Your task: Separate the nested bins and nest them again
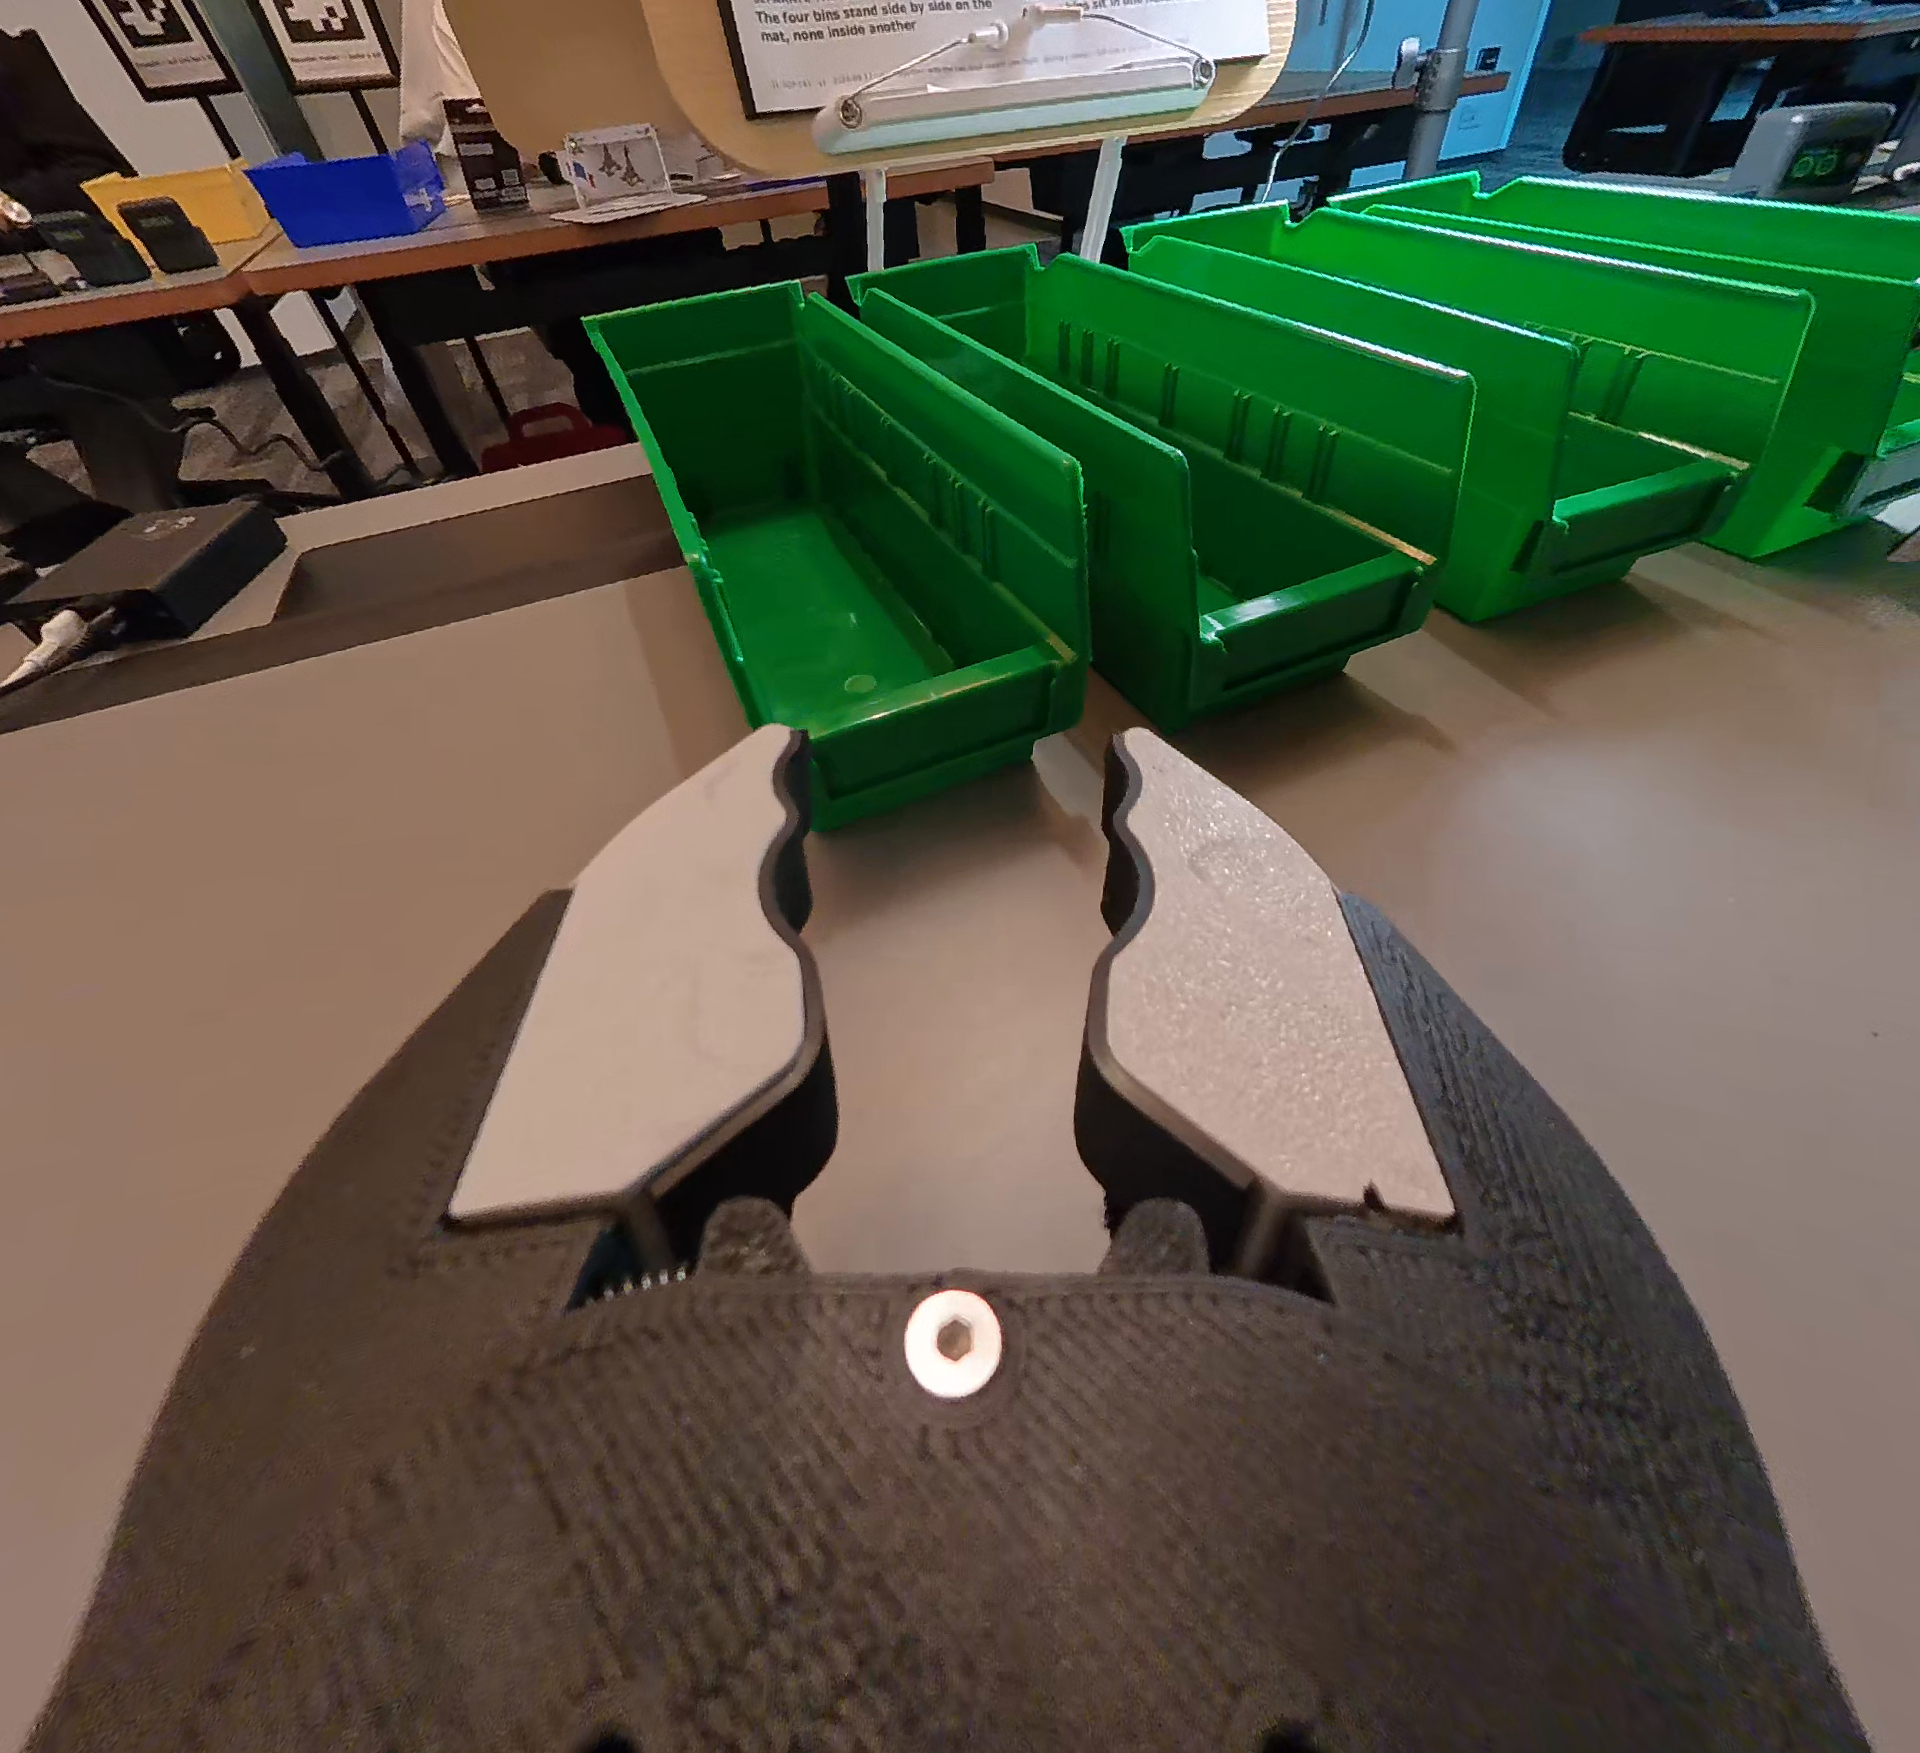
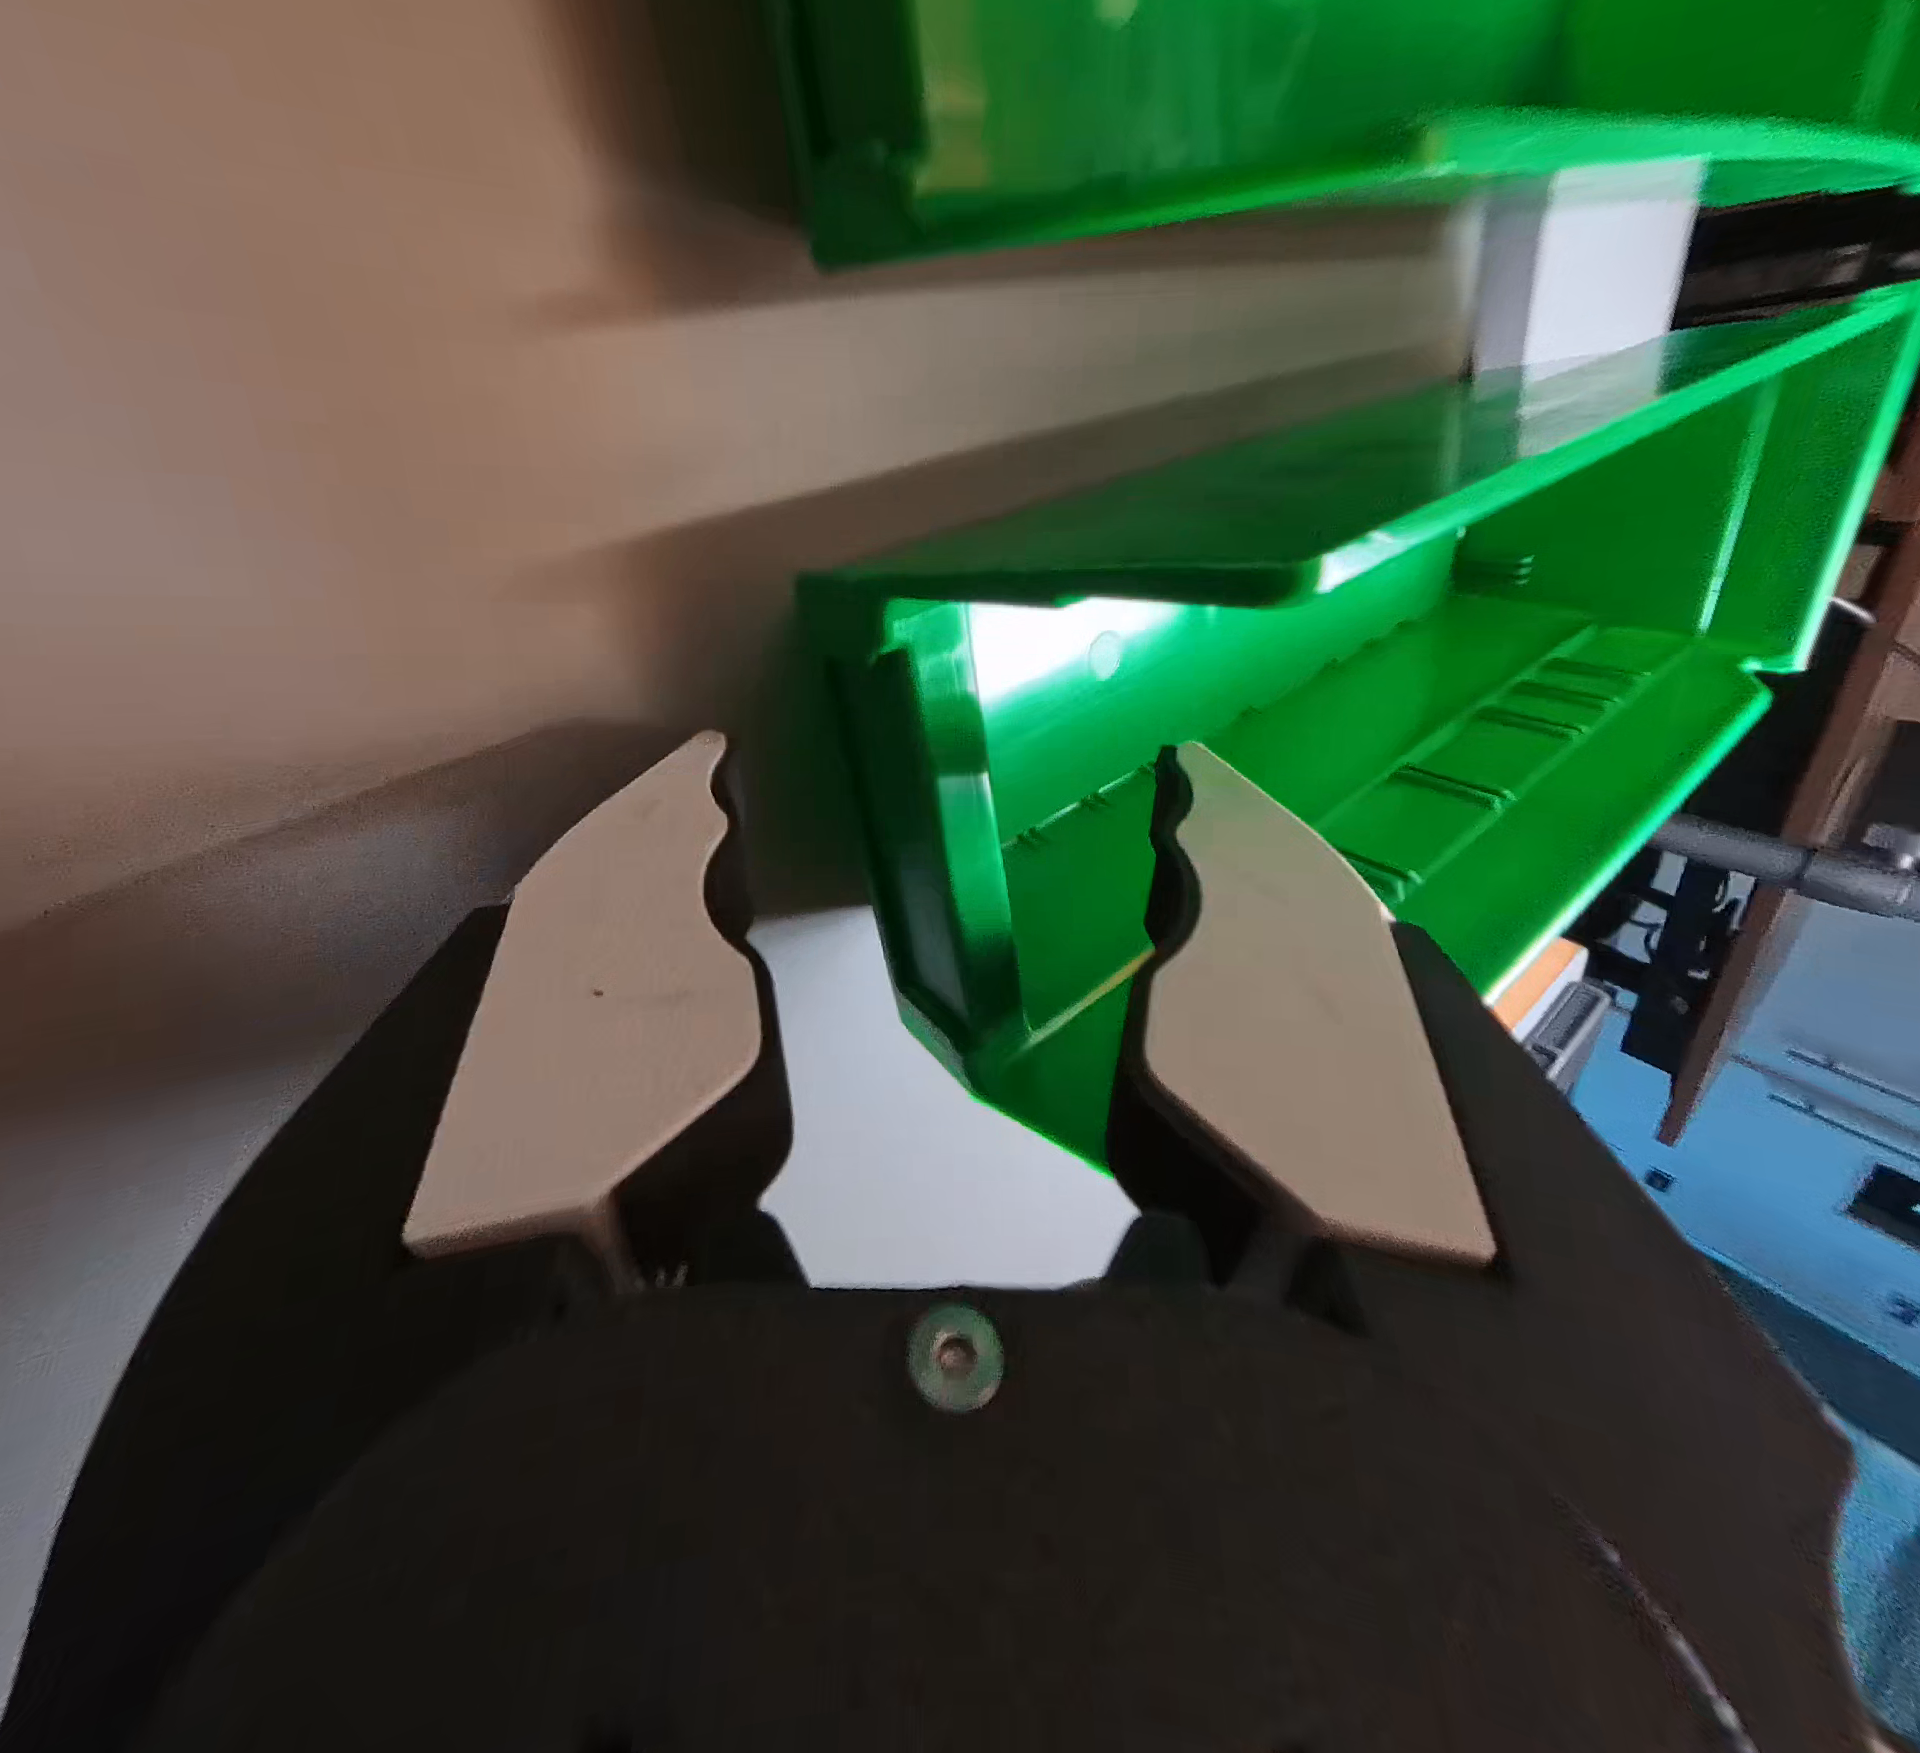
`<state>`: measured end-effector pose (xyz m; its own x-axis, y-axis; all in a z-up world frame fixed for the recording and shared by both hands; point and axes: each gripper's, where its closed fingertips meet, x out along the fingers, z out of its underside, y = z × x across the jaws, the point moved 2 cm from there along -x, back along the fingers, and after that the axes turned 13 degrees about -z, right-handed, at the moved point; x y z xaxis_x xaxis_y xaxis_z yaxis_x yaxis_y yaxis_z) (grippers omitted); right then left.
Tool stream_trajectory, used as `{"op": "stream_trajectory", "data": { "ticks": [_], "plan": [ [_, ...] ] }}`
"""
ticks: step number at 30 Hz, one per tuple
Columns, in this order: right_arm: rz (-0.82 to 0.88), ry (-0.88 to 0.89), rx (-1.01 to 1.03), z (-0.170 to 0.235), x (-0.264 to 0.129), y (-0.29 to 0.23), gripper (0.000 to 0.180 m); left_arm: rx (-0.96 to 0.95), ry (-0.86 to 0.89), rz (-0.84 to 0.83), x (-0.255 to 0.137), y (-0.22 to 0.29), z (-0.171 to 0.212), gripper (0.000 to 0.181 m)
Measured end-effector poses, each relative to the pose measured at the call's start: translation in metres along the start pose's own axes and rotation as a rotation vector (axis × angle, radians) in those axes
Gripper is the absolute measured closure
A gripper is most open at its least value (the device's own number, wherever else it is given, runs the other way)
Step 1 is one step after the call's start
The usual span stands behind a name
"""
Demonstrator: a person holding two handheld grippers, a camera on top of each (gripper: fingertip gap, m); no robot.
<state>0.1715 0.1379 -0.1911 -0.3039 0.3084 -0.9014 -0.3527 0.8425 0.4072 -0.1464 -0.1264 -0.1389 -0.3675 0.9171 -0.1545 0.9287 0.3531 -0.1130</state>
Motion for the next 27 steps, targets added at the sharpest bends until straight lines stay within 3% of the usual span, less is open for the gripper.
{"op": "stream_trajectory", "data": {
  "ticks": [3,10,14,19,27],
  "plan": [
    [-0.037,-0.099,-0.054,0.01,0.012,0.004,0.109,0.017,0.005,0.003,-0.001,0.002,0.0,0.127],
    [-0.08,-0.087,-0.019,0.01,0.024,0.005,0.15,0.014,0.019,0.003,-0.003,0.0,-0.003,0.129],
    [-0.025,-0.016,-0.047,0.004,0.021,0.005,0.151,0.018,0.023,-0.007,-0.003,-0.001,-0.003,0.131],
    [-0.021,0.119,0.026,-0.02,-0.03,0.018,0.152,0.024,0.019,-0.009,-0.001,0.0,-0.002,0.132],
    [0.086,0.156,-0.062,-0.079,-0.102,0.054,0.152,0.023,0.029,-0.004,-0.003,0.0,-0.004,0.133]
  ]
}}
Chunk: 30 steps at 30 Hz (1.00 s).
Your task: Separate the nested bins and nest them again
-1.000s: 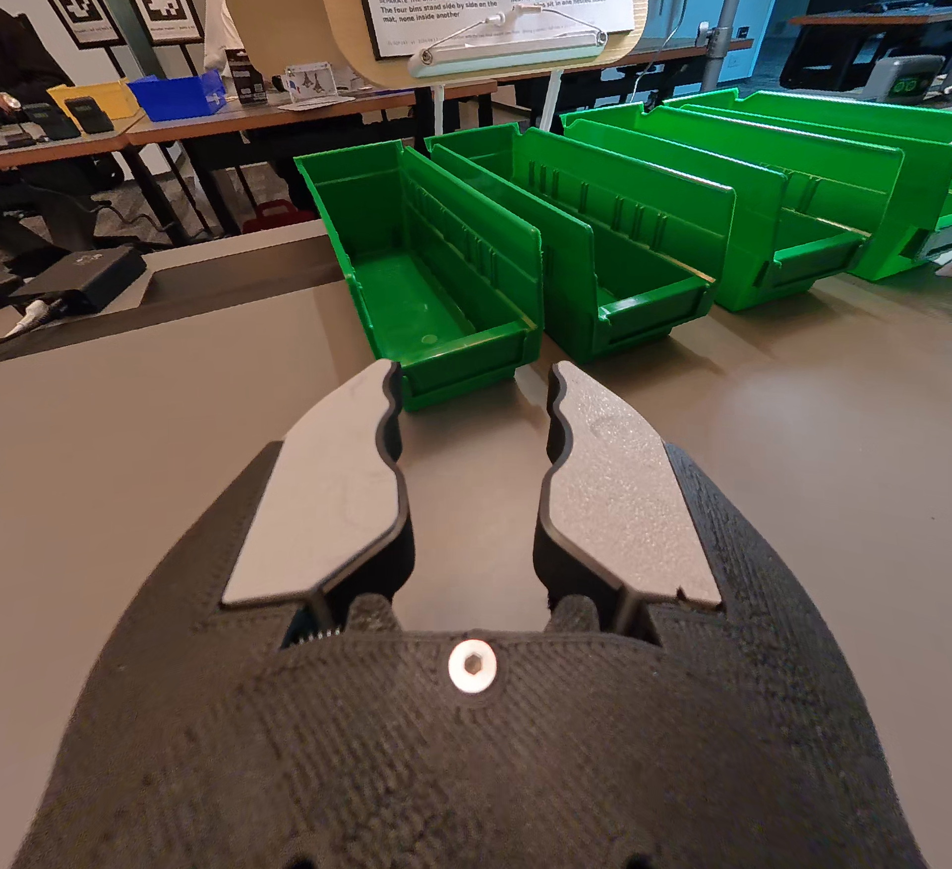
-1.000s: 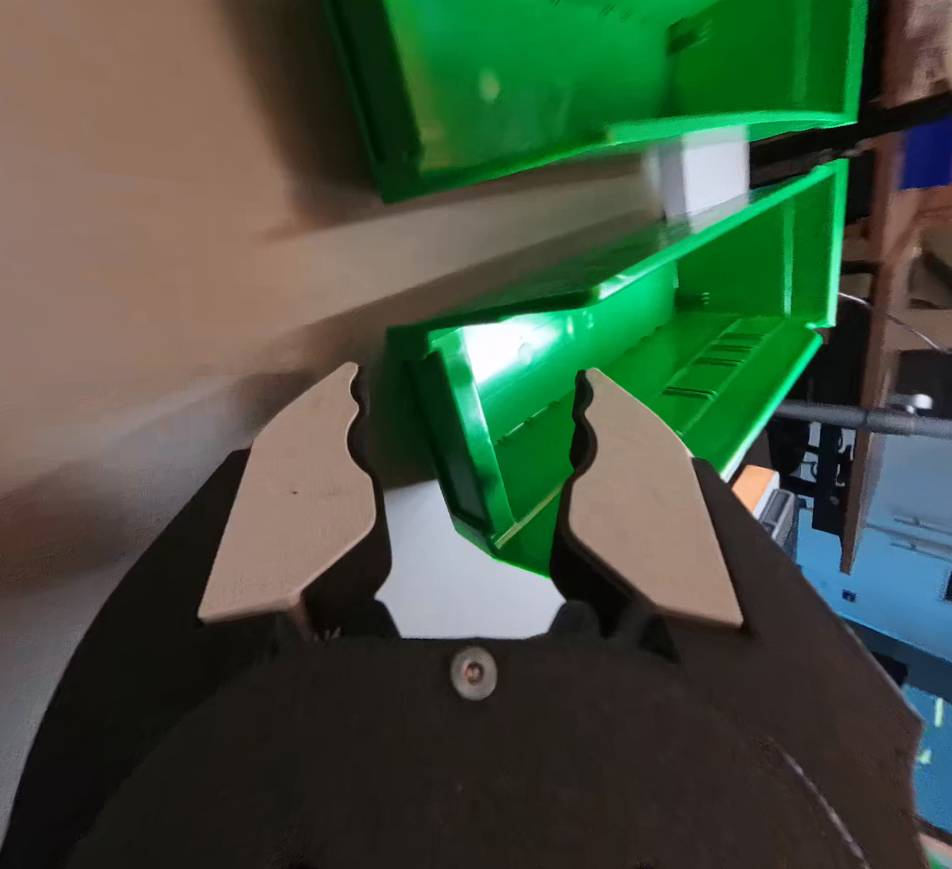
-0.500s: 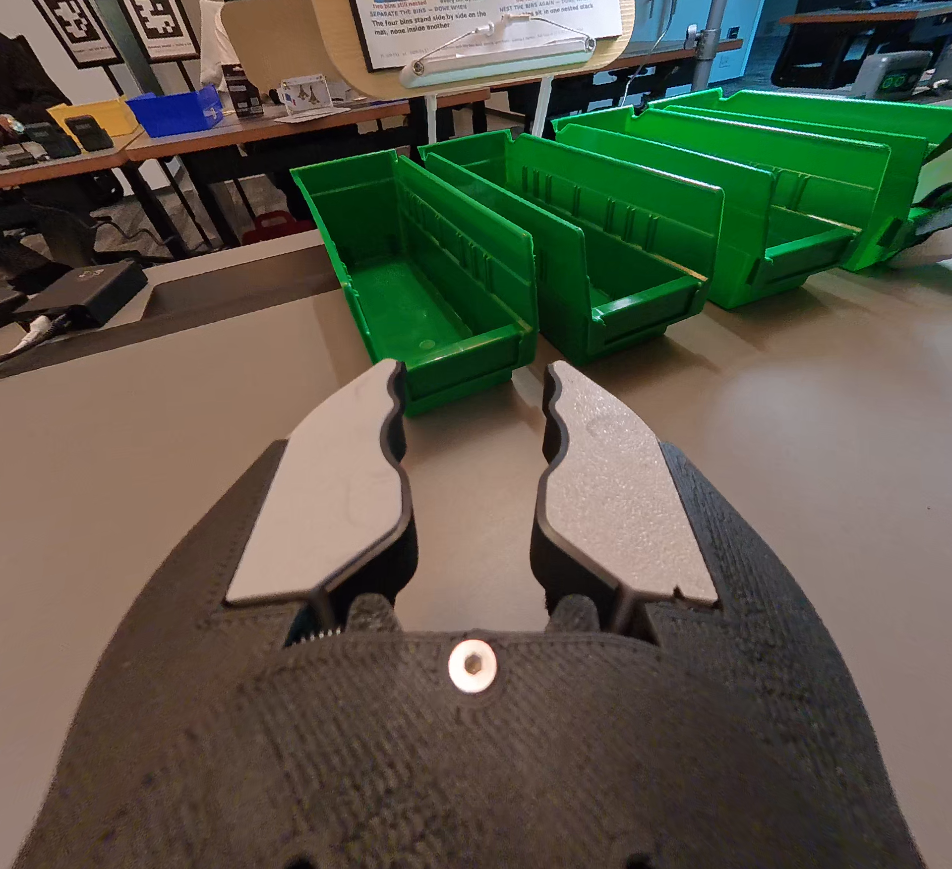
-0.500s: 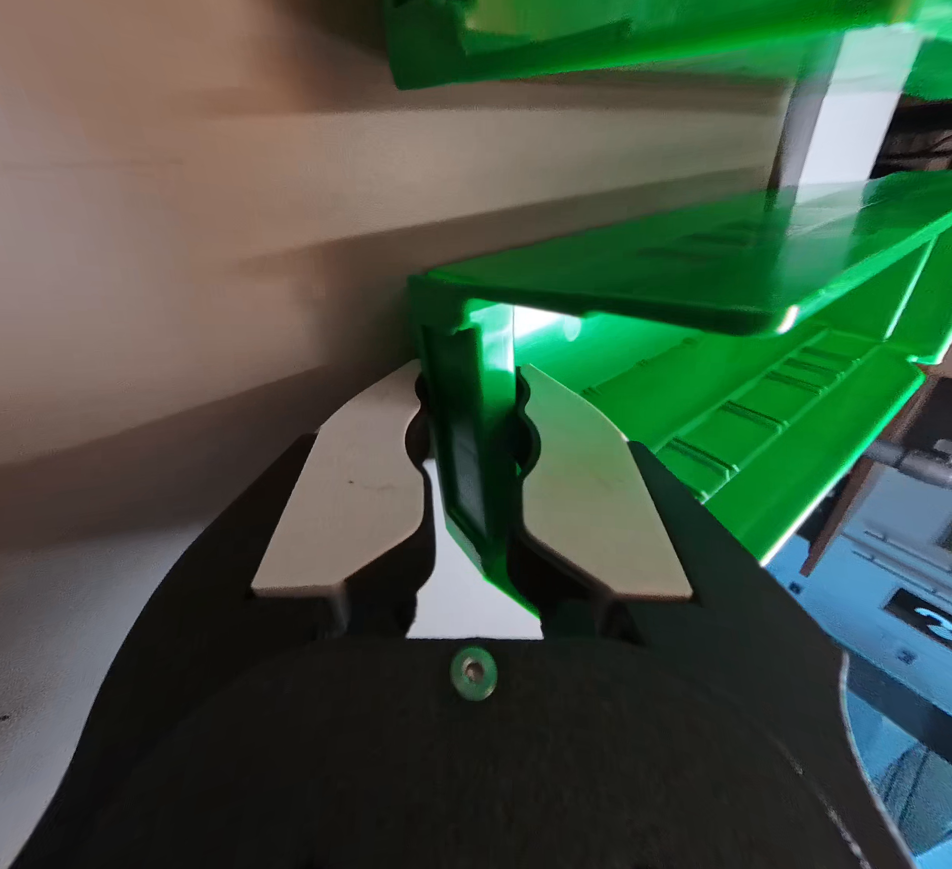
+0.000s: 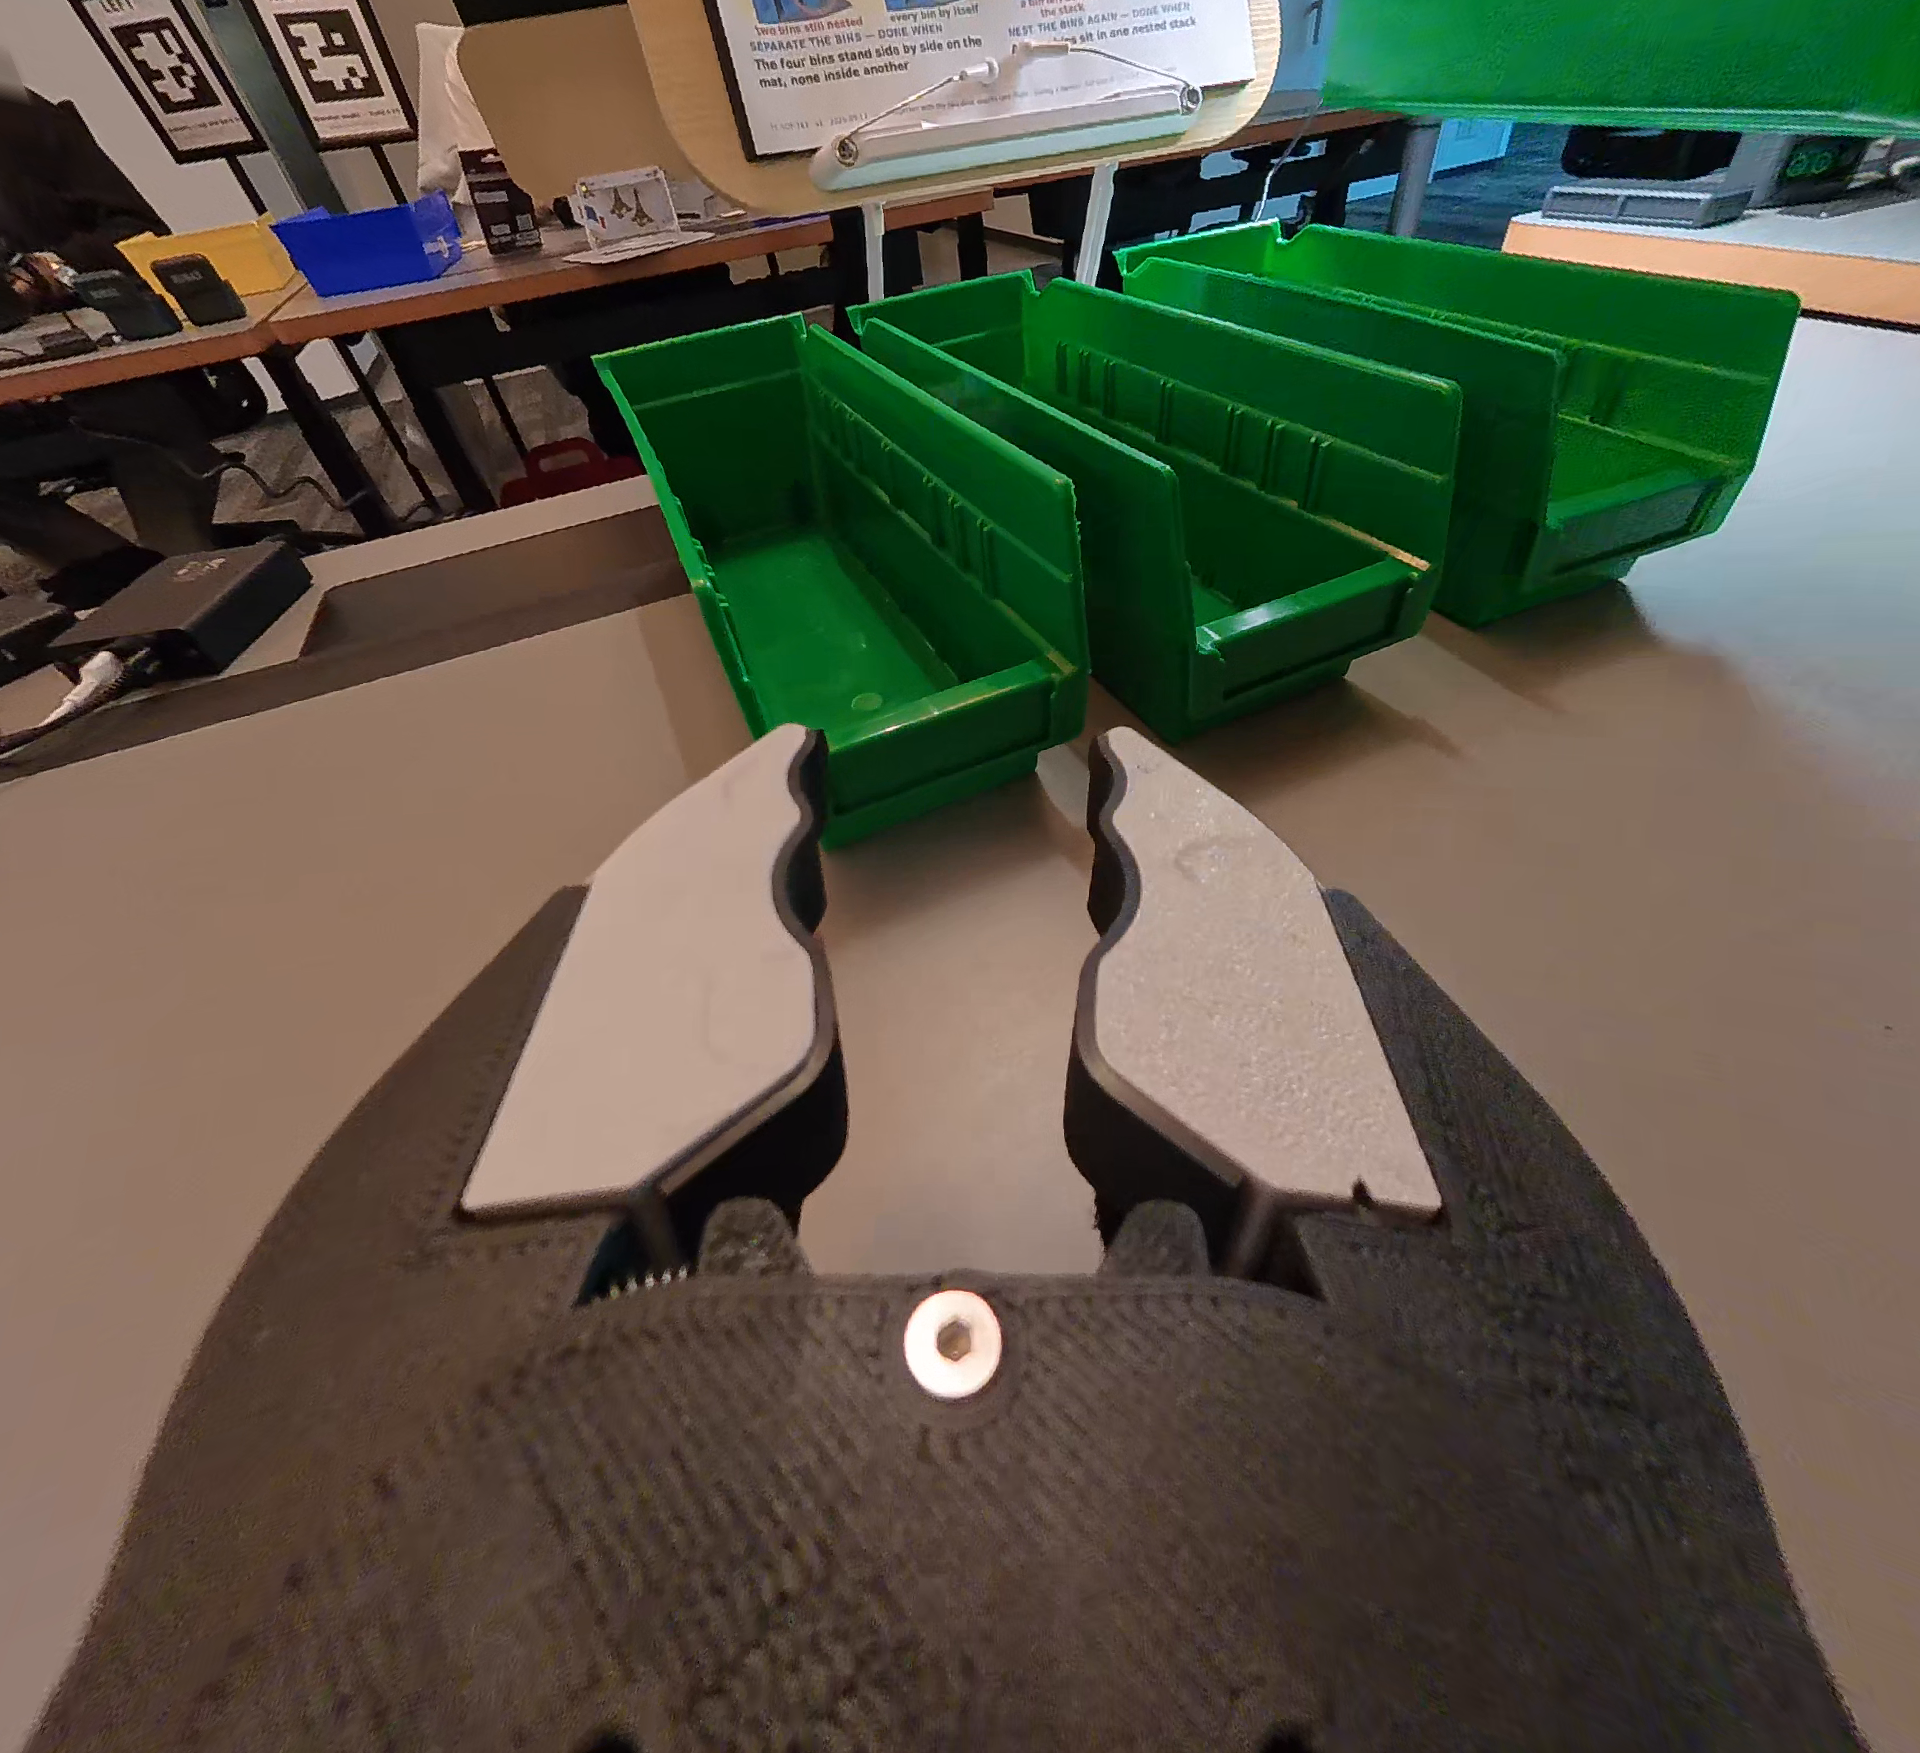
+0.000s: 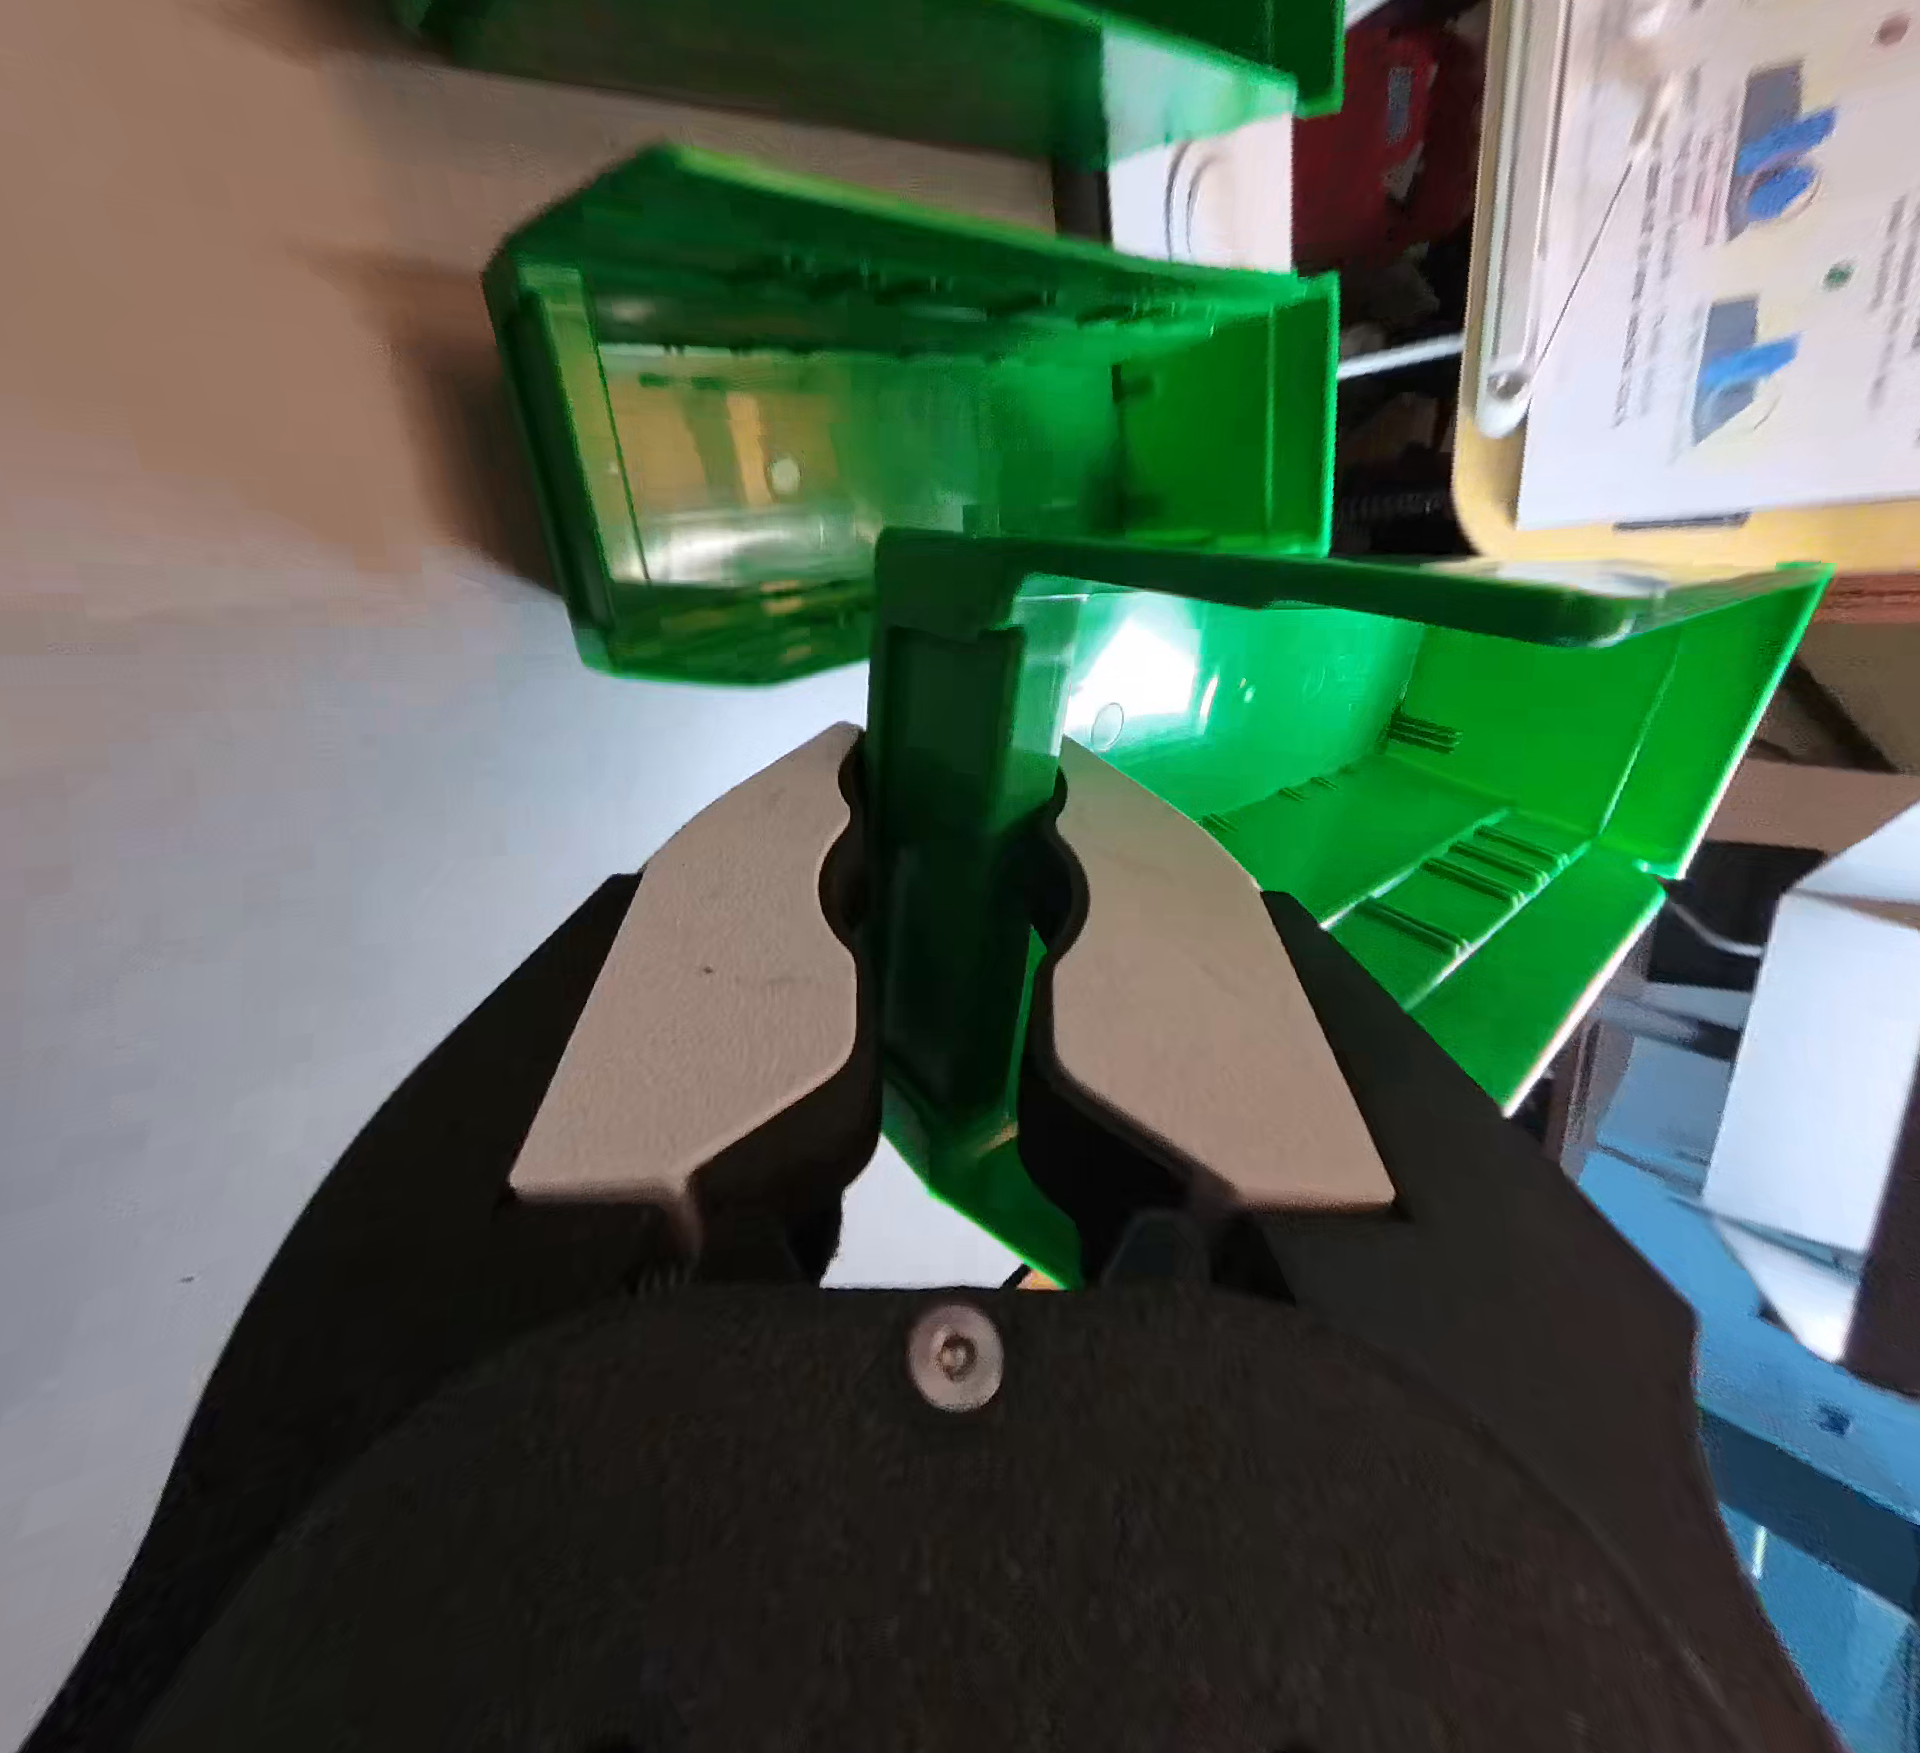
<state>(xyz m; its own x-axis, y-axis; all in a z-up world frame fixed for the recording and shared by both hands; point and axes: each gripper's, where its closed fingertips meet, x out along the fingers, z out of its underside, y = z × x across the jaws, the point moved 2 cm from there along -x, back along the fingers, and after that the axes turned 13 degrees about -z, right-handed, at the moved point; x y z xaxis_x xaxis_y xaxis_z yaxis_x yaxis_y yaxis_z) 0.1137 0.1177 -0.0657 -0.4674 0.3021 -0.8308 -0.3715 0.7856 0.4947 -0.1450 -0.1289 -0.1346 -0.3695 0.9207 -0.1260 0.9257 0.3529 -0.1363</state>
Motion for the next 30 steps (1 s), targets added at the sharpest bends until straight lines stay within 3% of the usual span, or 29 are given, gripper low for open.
{"op": "stream_trajectory", "data": {
  "ticks": [6,14,17,20,30],
  "plan": [
    [-0.045,-0.052,-0.087,-0.043,0.033,-0.007,0.152,-0.014,0.019,-0.001,-0.003,-0.003,-0.004,0.133],
    [-0.102,-0.136,-0.185,-0.047,0.088,-0.032,0.152,-0.024,0.038,0.01,-0.007,-0.004,-0.009,0.134],
    [-0.069,-0.12,-0.186,-0.046,0.093,-0.036,0.147,-0.019,0.045,0.01,-0.008,-0.003,-0.01,0.134],
    [-0.075,-0.104,-0.154,-0.043,0.089,-0.042,0.126,-0.016,0.044,0.01,-0.008,-0.003,-0.01,0.134],
    [0.017,-0.098,-0.144,-0.046,0.085,-0.04,0.126,-0.001,0.037,0.009,-0.007,-0.001,-0.007,0.134]
  ]
}}
